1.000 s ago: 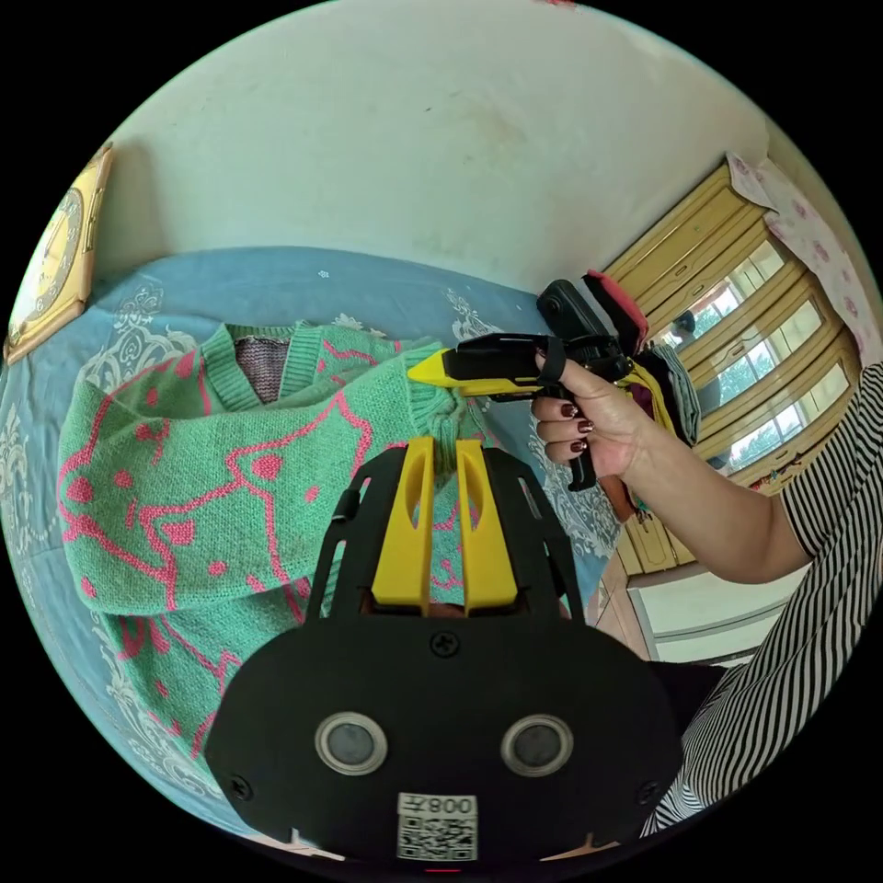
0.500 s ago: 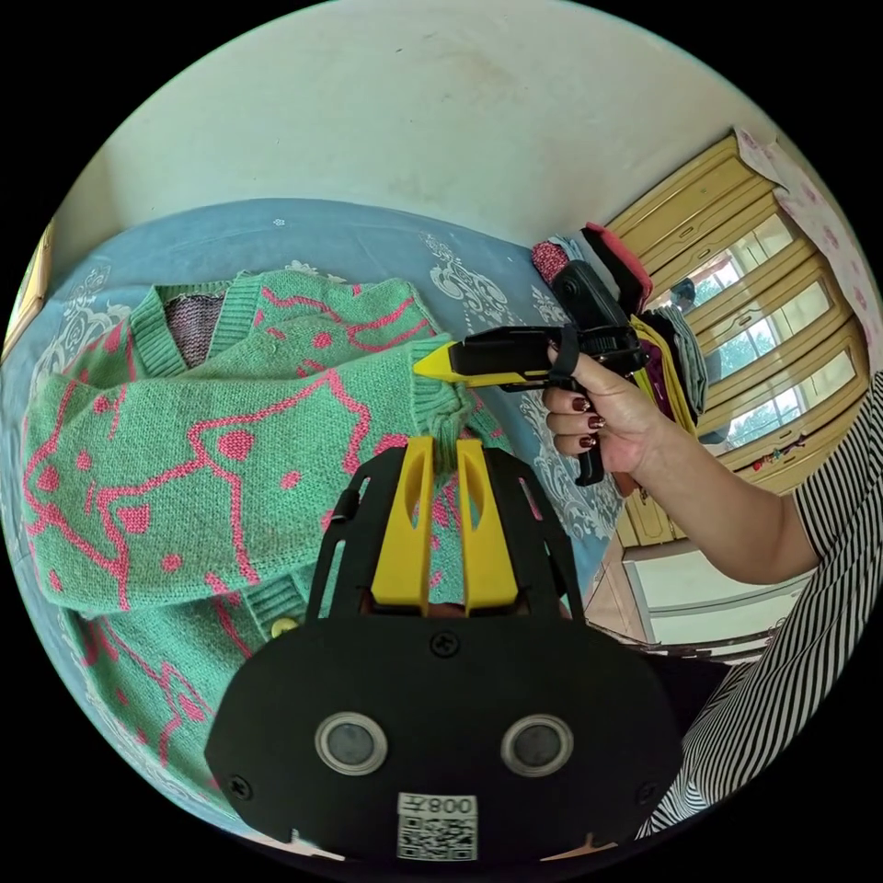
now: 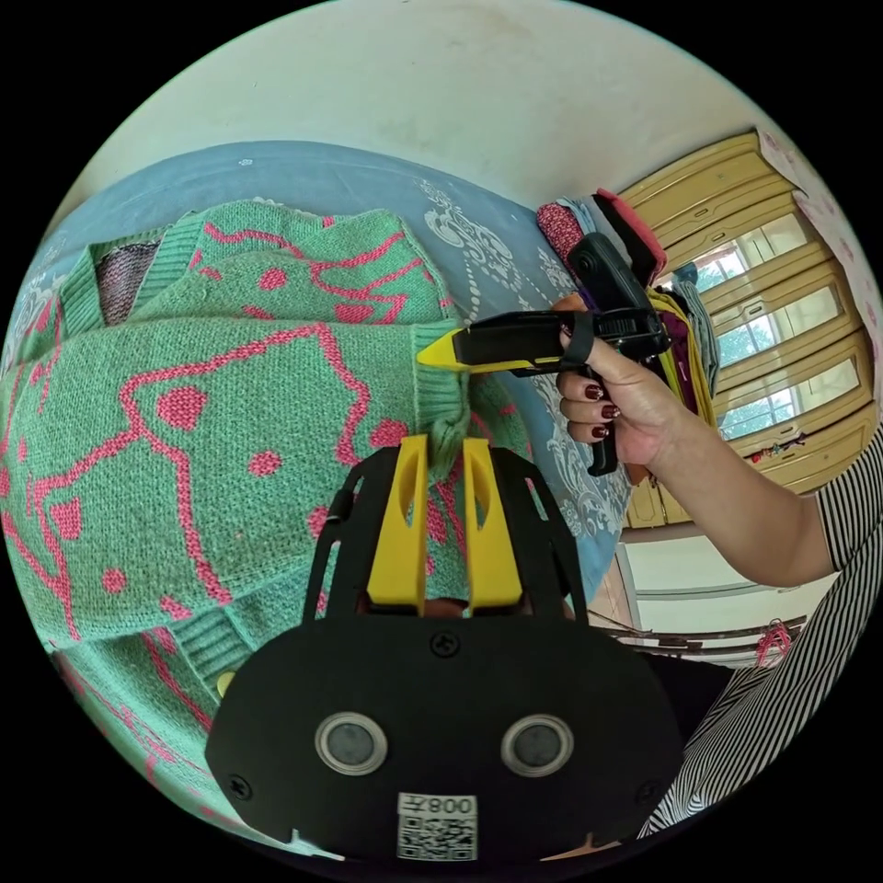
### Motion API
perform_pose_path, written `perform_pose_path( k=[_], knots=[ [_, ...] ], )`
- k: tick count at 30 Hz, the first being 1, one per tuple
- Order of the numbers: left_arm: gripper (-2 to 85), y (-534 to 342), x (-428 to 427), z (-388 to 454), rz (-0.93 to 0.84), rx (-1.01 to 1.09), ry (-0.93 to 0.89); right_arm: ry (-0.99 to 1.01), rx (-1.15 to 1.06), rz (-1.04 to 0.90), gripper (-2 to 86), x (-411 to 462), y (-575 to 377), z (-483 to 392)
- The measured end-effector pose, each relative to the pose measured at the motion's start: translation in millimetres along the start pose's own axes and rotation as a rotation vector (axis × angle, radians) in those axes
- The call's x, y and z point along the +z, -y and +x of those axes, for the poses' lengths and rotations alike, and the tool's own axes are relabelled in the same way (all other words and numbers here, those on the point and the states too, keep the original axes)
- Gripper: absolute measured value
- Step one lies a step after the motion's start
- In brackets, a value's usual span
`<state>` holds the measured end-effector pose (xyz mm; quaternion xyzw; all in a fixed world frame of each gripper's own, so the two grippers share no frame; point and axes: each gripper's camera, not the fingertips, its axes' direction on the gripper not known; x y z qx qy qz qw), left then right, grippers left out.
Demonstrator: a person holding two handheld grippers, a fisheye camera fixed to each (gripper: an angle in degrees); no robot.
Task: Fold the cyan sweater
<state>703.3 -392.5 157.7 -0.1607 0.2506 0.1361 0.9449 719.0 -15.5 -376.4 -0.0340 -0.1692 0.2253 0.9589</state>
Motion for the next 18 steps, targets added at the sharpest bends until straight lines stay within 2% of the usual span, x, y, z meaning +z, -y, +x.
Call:
perform_pose_path(
  k=[6, 12, 14, 18],
  knots=[
    [7.2, -15.6, -18.5, -15.4, 0.033, -0.016, -0.047, 0.011, 0.020, 0.019, 2.6, -7.4, 1.0, -9.7],
    [7.1, -49.8, -71.5, -33.0, 0.120, -0.042, -0.113, -0.120, 0.065, 0.100, 0.9, -30.7, -6.9, -30.2],
    [6.9, -70.9, -103.1, -50.2, 0.175, -0.084, -0.088, -0.185, 0.042, 0.119, 0.4, -34.7, -6.8, -51.0],
    [6.3, -103.0, -149.9, -96.4, 0.242, -0.192, 0.021, -0.185, -0.077, 0.092, 0.2, -11.6, 4.1, -95.2]
  ],
)
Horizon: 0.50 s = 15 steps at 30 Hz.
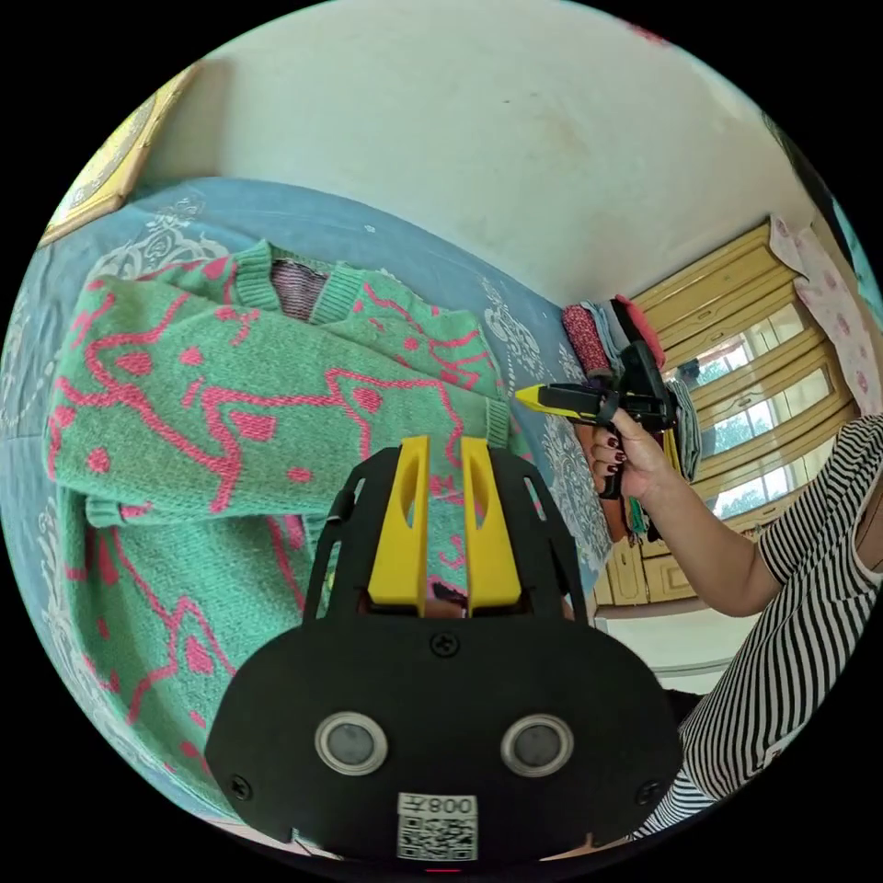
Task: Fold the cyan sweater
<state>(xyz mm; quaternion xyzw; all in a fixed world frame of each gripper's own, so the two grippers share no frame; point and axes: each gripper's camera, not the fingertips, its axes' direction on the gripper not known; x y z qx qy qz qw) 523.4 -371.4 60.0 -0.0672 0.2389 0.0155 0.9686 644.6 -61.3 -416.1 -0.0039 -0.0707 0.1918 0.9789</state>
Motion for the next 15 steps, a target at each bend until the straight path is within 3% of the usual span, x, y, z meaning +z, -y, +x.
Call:
perform_pose_path(
  k=[5, 7, 10, 15],
  knots=[
    [3.4, -11.8, -69.6, -96.5, 0.147, -0.228, 0.236, -0.135, -0.046, -0.160, 0.1, 66.1, 21.2, -25.5],
    [2.1, -17.8, -80.7, -127.9, 0.119, -0.307, 0.326, -0.110, -0.023, -0.143, 0.1, 65.4, 24.3, -27.1],
    [0.8, -30.3, -101.2, -156.1, 0.135, -0.338, 0.211, -0.106, 0.012, -0.128, 0.0, 61.9, 26.6, -35.1],
    [0.4, -51.2, -158.5, -170.2, 0.245, -0.351, 0.231, -0.152, -0.087, -0.062, 0.0, 61.9, 44.7, -96.3]
  ],
)
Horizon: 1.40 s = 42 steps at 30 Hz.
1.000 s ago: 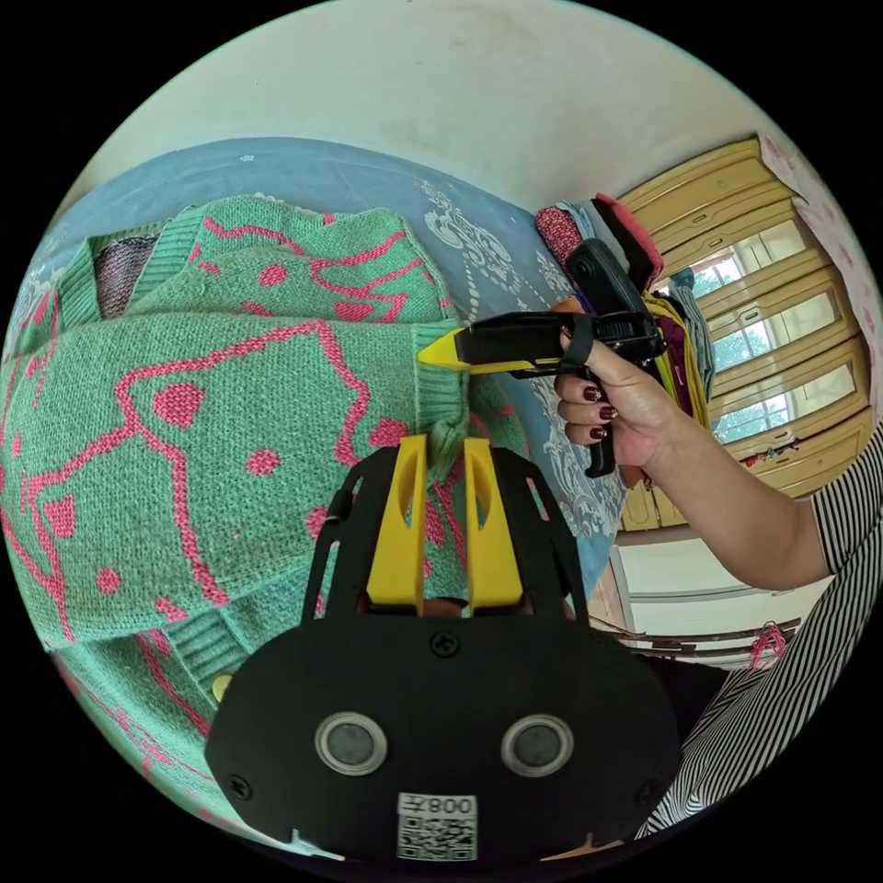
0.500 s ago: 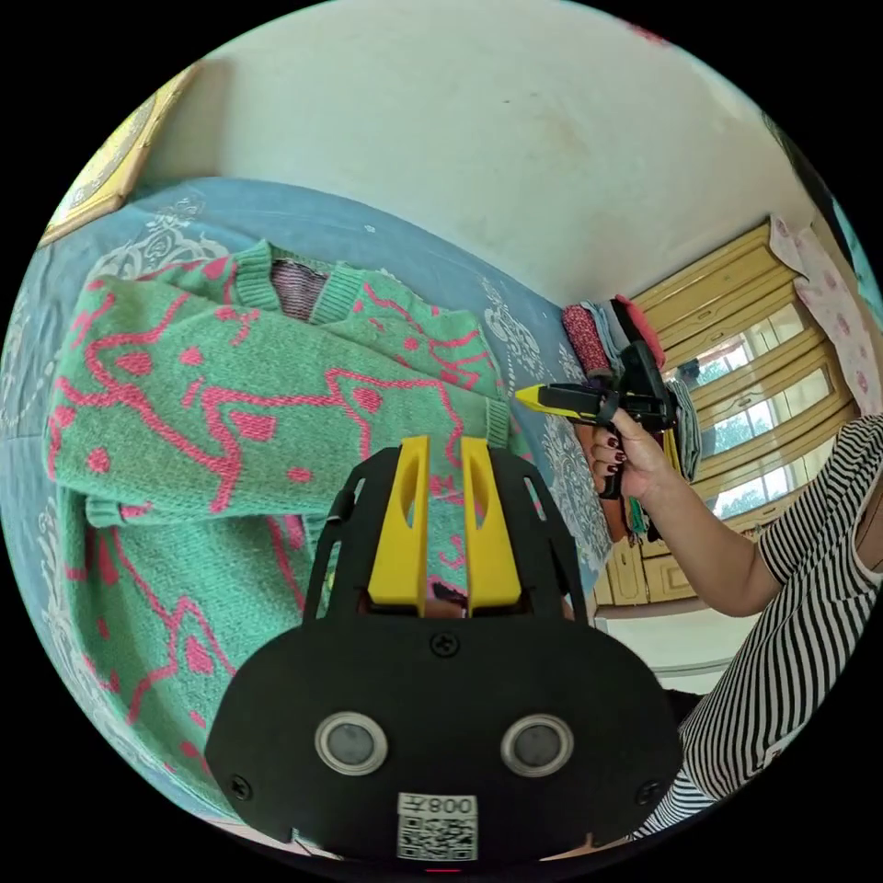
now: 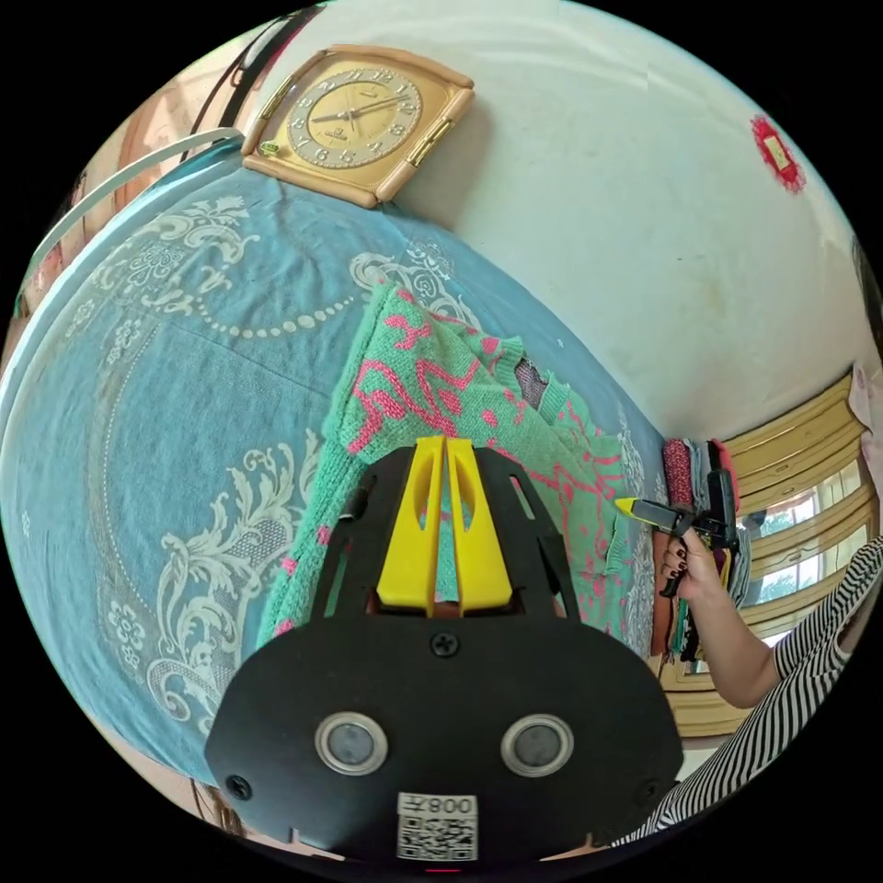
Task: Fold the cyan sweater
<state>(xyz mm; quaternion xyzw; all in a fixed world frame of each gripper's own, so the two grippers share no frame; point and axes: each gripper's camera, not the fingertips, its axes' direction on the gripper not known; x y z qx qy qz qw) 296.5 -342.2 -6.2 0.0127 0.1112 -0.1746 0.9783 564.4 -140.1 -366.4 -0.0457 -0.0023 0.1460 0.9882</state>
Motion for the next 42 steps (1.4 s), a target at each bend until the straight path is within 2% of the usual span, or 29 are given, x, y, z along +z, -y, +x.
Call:
perform_pose_path(
  k=[3, 6, 9, 14, 16, 20, 25, 28, 30, 31, 37, 42],
  knots=[
    [0.3, 6.4, -14.7, -30.4, 0.033, -0.050, -0.006, 0.047, -0.170, 0.014, 0.1, 21.7, 39.7, -67.8],
    [0.2, 11.2, -10.6, -51.9, -0.017, -0.068, 0.032, 0.064, -0.354, -0.015, 0.1, 62.6, 87.1, -144.1],
    [0.1, 13.4, -12.0, -60.9, -0.024, -0.040, 0.027, -0.002, -0.496, -0.043, 0.1, 107.1, 125.1, -211.1],
    [0.0, 16.0, -23.2, -64.7, -0.036, 0.035, 0.057, -0.273, -0.593, -0.148, 0.1, 198.3, 163.7, -272.8],
    [0.0, 17.0, -26.1, -65.6, -0.037, 0.050, 0.060, -0.306, -0.589, -0.191, 0.1, 221.8, 165.1, -277.3],
    [0.1, 22.3, -29.0, -65.2, -0.054, 0.122, 0.063, -0.252, -0.549, -0.124, 0.1, 218.3, 163.2, -276.1],
    [0.1, 35.7, -49.3, -77.5, -0.077, 0.084, -0.022, -0.225, -0.520, -0.164, 0.0, 206.1, 174.2, -280.4],
    [0.1, 33.8, -67.6, -67.8, -0.035, 0.124, 0.027, -0.225, -0.502, -0.117, 0.1, 198.2, 174.6, -279.2],
    [0.1, 33.2, -55.2, -68.1, -0.114, 0.129, 0.067, -0.195, -0.475, -0.160, 0.1, 209.2, 177.3, -270.4],
    [0.0, 31.9, -46.8, -70.8, -0.149, 0.130, 0.070, -0.161, -0.441, -0.149, 0.1, 204.2, 179.2, -266.0],
    [0.1, 34.2, -77.8, -59.9, -0.059, 0.116, 0.044, -0.065, -0.385, -0.012, 0.1, 129.0, 145.9, -233.8],
    [0.1, 30.7, -75.0, -36.9, -0.107, 0.196, 0.085, -0.127, -0.291, -0.031, 0.0, 70.0, 65.9, -174.9]
  ],
)
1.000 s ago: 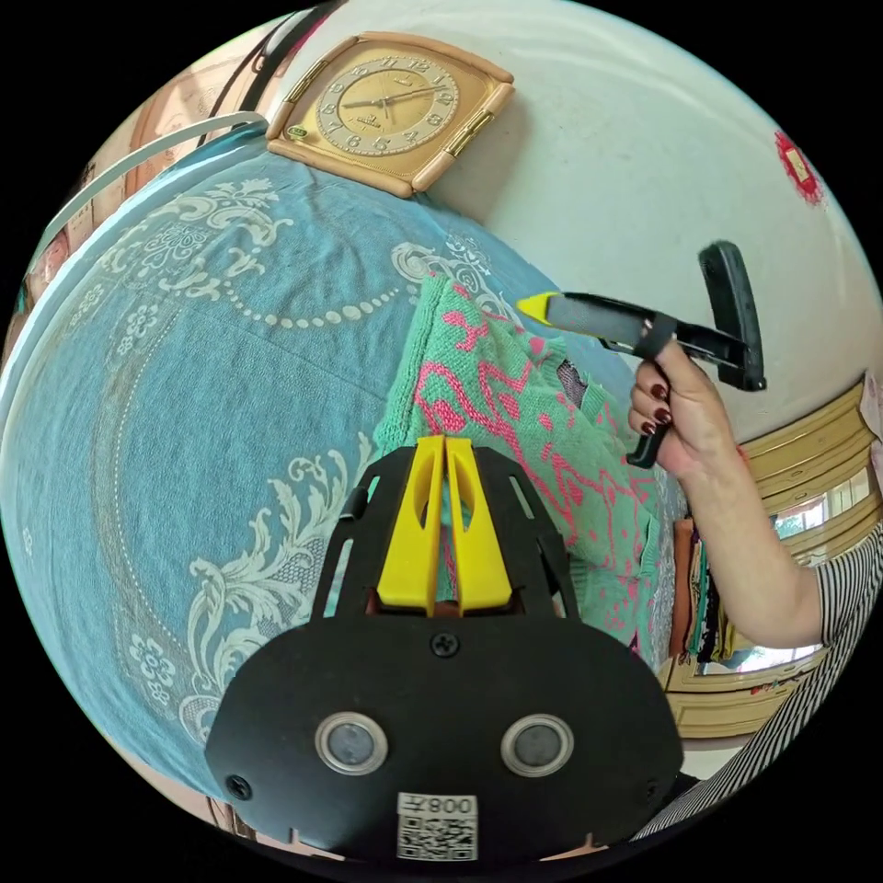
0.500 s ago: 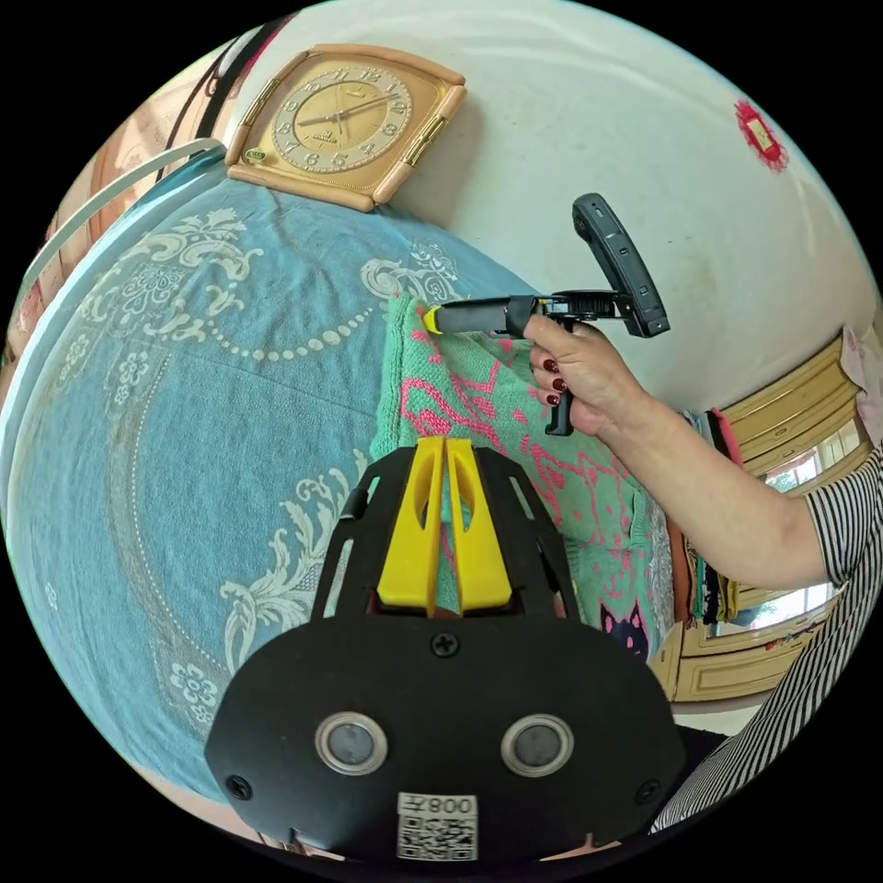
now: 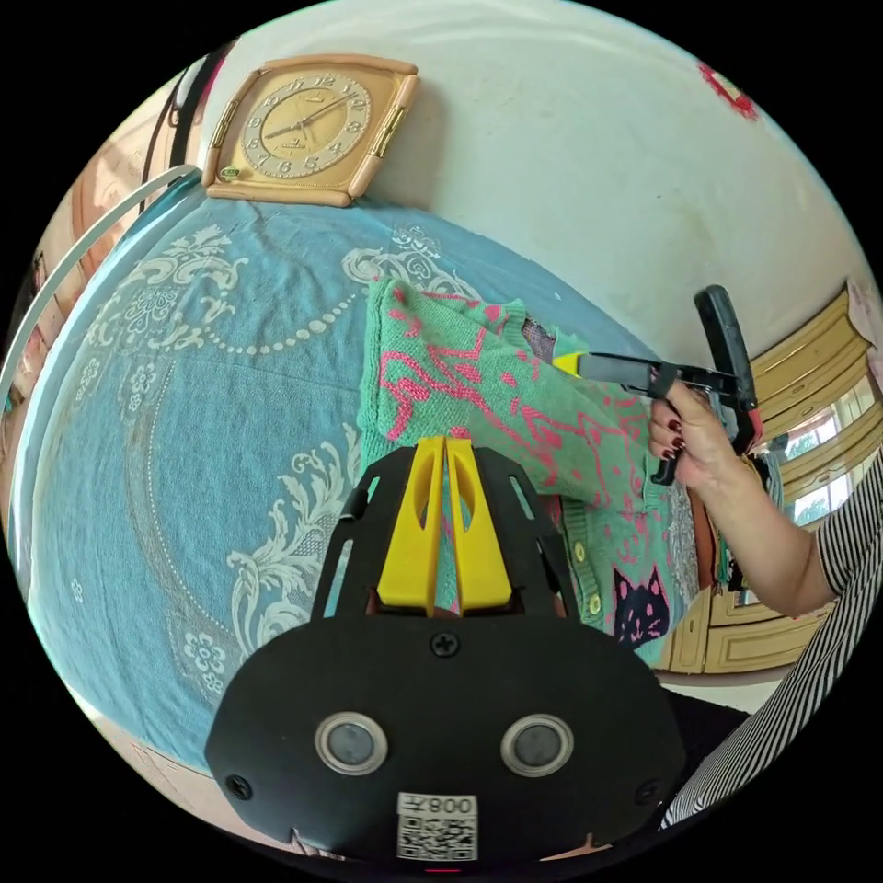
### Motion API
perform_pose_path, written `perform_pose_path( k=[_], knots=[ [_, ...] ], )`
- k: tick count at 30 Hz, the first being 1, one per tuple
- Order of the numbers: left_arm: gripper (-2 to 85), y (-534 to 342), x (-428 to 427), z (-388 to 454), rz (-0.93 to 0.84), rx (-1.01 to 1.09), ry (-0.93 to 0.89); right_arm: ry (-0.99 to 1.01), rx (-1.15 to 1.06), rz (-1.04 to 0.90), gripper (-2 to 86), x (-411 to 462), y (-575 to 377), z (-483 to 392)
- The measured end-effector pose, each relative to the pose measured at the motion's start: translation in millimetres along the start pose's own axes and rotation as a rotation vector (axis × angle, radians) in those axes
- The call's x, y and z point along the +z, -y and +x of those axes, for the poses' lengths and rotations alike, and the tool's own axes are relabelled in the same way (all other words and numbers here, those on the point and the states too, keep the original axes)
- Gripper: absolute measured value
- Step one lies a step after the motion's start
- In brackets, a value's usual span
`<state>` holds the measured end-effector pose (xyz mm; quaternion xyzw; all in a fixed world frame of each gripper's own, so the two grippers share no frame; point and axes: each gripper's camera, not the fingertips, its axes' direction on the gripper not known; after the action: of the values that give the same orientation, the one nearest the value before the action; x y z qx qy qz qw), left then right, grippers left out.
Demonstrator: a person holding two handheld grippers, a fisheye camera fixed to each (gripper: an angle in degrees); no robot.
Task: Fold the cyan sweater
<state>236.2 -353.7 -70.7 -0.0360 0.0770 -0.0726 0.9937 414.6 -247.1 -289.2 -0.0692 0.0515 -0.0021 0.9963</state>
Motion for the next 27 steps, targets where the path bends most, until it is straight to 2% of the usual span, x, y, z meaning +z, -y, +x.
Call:
perform_pose_path(
  k=[3, 11, 14, 19, 23, 27],
  knots=[
    [0.1, 0.1, 22.6, -1.6, -0.105, -0.017, 0.038, -0.076, 0.098, -0.053, 0.0, -19.6, -59.0, 26.6],
    [0.2, 6.6, 9.8, 28.8, -0.066, -0.016, 0.030, -0.138, 0.247, -0.097, 0.1, -42.1, -143.2, 72.7],
    [0.2, 11.3, 21.6, 46.5, -0.110, -0.009, 0.034, -0.047, 0.301, -0.088, 0.1, -35.0, -159.6, 87.9],
    [0.2, 45.8, 11.8, 81.4, 0.030, 0.034, 0.016, -0.046, 0.261, -0.004, 0.0, -59.7, -164.1, 83.4],
    [0.2, 102.5, 32.6, 104.1, -0.033, 0.111, 0.092, -0.038, 0.204, 0.096, 0.0, -83.9, -145.2, 90.7],
    [0.2, 101.0, 28.3, 117.7, -0.109, 0.161, 0.135, -0.018, 0.160, 0.134, 0.0, -88.7, -124.5, 102.5]
  ],
)
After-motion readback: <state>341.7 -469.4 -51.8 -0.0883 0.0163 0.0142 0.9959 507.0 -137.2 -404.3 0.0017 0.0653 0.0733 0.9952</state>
